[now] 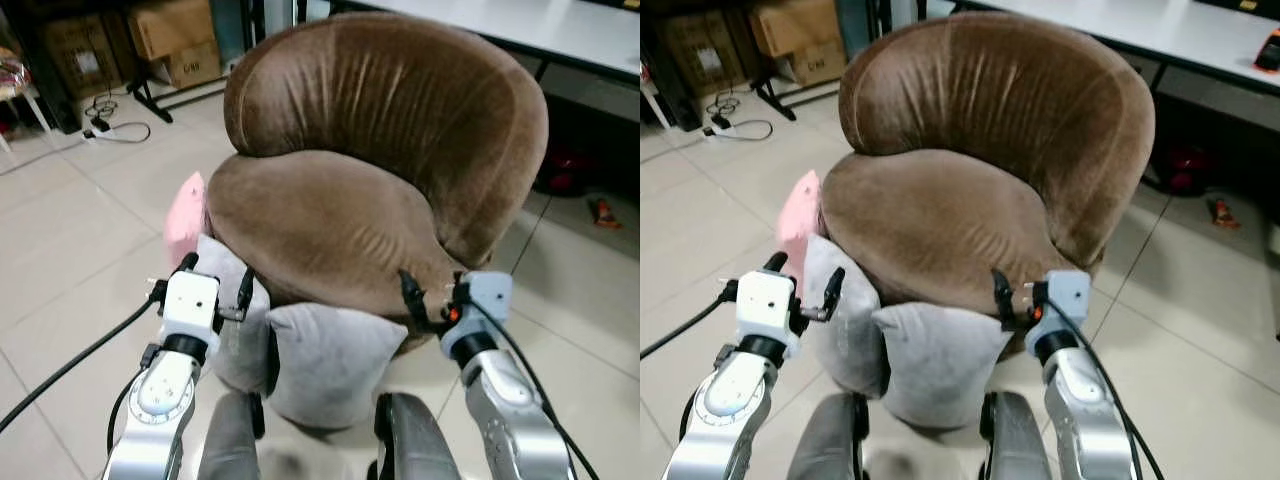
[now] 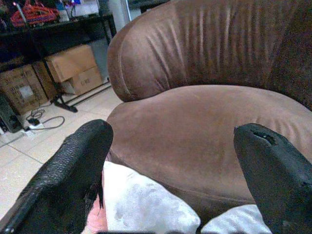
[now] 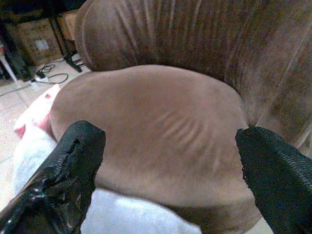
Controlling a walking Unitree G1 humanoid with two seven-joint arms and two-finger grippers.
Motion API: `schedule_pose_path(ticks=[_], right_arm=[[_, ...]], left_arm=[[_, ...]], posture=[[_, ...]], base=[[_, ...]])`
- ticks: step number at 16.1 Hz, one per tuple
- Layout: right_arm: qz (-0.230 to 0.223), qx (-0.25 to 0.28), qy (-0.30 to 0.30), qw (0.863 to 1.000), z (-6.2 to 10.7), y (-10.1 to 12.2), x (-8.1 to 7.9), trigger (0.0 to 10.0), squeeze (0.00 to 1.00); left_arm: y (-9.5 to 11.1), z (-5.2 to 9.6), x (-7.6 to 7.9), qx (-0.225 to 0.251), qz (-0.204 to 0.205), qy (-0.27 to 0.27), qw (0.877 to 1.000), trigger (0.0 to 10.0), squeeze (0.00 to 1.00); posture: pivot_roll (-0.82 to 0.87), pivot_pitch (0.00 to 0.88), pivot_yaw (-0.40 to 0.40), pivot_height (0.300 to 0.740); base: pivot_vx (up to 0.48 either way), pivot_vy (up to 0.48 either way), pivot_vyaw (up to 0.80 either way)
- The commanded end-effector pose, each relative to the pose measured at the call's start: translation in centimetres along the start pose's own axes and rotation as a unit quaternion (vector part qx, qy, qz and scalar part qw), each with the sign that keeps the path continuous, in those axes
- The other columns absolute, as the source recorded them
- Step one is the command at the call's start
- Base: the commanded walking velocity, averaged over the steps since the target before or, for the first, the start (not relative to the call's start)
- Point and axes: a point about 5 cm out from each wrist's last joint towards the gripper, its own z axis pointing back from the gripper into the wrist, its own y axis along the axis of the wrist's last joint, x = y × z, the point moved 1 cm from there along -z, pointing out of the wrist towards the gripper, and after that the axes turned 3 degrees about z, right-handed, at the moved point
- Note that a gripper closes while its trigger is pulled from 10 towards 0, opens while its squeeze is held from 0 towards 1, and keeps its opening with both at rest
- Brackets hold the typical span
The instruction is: Move the pillow to the sofa from floor
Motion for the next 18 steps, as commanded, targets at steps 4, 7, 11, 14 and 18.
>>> schedule_pose_path(ticks=[4,7,11,14,18], right_arm=[[0.014,-0.016,0.01,1.0,-0.6,-0.6,0.0,10.0,0.0],[0.046,-0.009,0.03,0.998,-1.3,0.0,-0.3,10.0,0.0],[0.03,-0.011,0.022,0.999,-1.4,-0.1,-0.3,10.0,0.0],[0.033,-0.012,0.013,0.999,-1.3,-0.2,0.0,10.0,0.0],[0.031,-0.015,0.008,0.999,-1.3,-0.3,0.1,10.0,0.0]], left_arm=[[-1.0,0.7,-0.2,-0.012,0.009,0.012,1.0,10.0,0.62],[-0.7,0.8,-0.5,-0.005,0.02,0.017,1.0,10.0,0.65],[-0.8,0.9,-0.5,-0.005,0.017,0.017,1.0,10.0,0.64],[-0.8,0.9,-0.7,-0.008,0.016,0.016,1.0,10.0,0.64],[-0.9,0.8,-0.6,-0.011,0.012,0.014,1.0,10.0,0.62]], posture=[[0.02,0.0,-0.057,0.525],[0.03,0.0,-0.07,0.525],[0.03,0.0,-0.067,0.525],[0.02,0.0,-0.06,0.525],[0.02,0.0,-0.064,0.525]], base=[[0.0,0.0,0.0],[0.21,0.0,0.27],[0.356,0.0,0.6],[0.349,0.0,0.0],[0.237,0.0,0.0]])
